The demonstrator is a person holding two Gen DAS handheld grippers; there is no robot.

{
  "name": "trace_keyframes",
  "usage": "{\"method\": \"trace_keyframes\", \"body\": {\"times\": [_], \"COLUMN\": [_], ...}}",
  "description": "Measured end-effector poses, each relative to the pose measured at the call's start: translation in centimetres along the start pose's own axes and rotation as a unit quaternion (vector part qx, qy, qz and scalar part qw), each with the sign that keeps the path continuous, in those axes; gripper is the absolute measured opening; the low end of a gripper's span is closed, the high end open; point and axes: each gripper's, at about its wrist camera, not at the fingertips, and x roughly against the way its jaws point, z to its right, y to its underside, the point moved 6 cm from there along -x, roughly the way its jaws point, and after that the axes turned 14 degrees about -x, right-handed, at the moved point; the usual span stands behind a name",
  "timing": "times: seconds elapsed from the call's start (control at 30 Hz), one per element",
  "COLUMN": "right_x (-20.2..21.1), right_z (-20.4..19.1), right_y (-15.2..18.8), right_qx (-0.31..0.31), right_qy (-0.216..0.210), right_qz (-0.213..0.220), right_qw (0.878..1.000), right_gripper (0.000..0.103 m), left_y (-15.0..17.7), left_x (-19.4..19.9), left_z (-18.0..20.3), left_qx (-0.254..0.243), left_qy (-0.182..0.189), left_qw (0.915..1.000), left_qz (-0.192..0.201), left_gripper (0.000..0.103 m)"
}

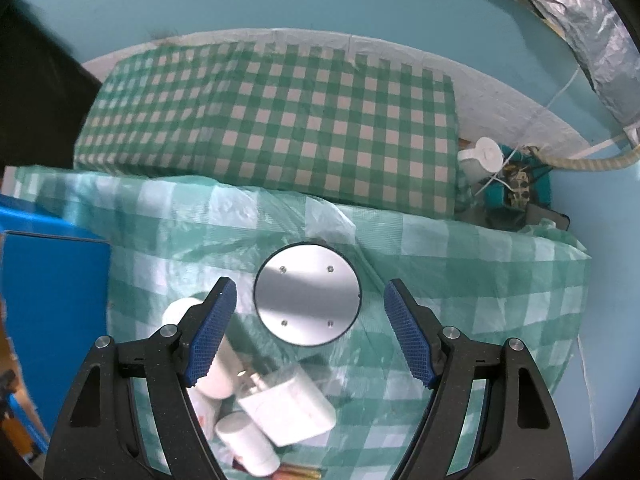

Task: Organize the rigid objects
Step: 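Close the right gripper on the white round puck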

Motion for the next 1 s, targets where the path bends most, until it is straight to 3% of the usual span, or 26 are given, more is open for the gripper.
{"method": "trace_keyframes", "body": {"times": [0.37, 0.4, 0.47, 1.0], "right_x": [-2.6, -2.6, -2.7, -0.5], "right_z": [0.6, 0.5, 0.4, -1.8], "right_y": [0.0, 0.0, 0.1, 1.0], "right_qx": [-0.005, -0.004, -0.002, 0.039], "right_qy": [0.012, 0.010, 0.002, -0.014], "right_qz": [-0.016, -0.016, -0.017, -0.011], "right_qw": [1.000, 1.000, 1.000, 0.999], "right_gripper": [0.076, 0.075, 0.062, 0.062], "left_y": [0.1, 0.1, 0.0, 0.1], "left_x": [0.0, 0.0, 0.0, -0.2], "left_z": [-0.2, -0.2, -0.3, 0.1], "left_qx": [0.007, 0.007, 0.007, -0.005], "left_qy": [-0.001, -0.002, -0.002, 0.004], "left_qw": [1.0000, 1.0000, 1.0000, 1.0000], "left_qz": [-0.003, -0.003, -0.003, -0.003], "left_gripper": [0.007, 0.007, 0.007, 0.007]}}
